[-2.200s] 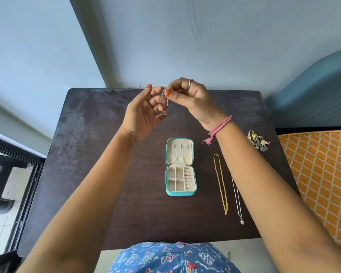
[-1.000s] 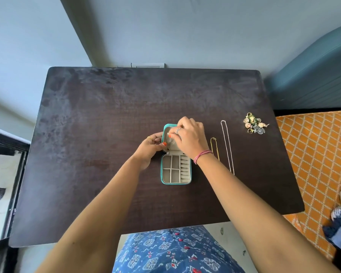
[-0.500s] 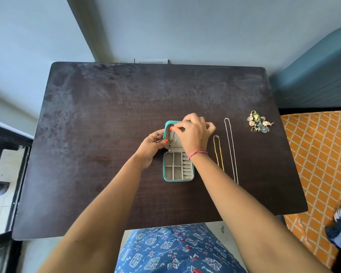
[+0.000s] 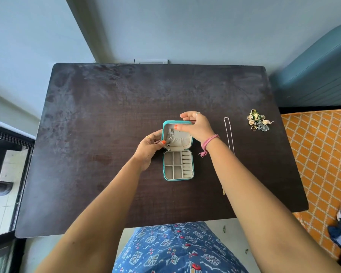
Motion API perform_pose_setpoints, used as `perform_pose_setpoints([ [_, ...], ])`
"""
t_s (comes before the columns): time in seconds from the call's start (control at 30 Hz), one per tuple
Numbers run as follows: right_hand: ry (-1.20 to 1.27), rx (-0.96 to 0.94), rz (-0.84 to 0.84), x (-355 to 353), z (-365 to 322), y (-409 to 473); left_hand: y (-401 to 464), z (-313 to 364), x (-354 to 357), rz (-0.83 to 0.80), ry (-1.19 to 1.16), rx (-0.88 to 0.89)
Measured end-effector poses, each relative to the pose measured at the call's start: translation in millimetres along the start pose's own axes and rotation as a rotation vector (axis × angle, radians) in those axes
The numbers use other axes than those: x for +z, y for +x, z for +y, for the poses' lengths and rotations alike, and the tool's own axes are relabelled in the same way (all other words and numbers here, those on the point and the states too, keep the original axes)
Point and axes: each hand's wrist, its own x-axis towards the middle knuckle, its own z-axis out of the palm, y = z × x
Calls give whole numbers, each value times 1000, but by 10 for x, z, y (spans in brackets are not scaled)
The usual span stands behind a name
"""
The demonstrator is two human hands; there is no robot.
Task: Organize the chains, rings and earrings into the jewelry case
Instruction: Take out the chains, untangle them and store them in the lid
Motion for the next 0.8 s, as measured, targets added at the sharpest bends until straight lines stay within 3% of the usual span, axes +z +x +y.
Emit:
perform_pose_setpoints([
  [0.33,187,26,199,-265,409,-255,-113,-58,72,148,-16,-29],
  [0.5,157,55,204,-404,591,-327,-188,-98,182,170,43,-9],
  [0.7,12,127,433,-730,894,-245,-249,-145,270,272,68,-29],
  [0.8,-93,158,351,-863,1022,-191,-273,-149,322,328,53,-42],
])
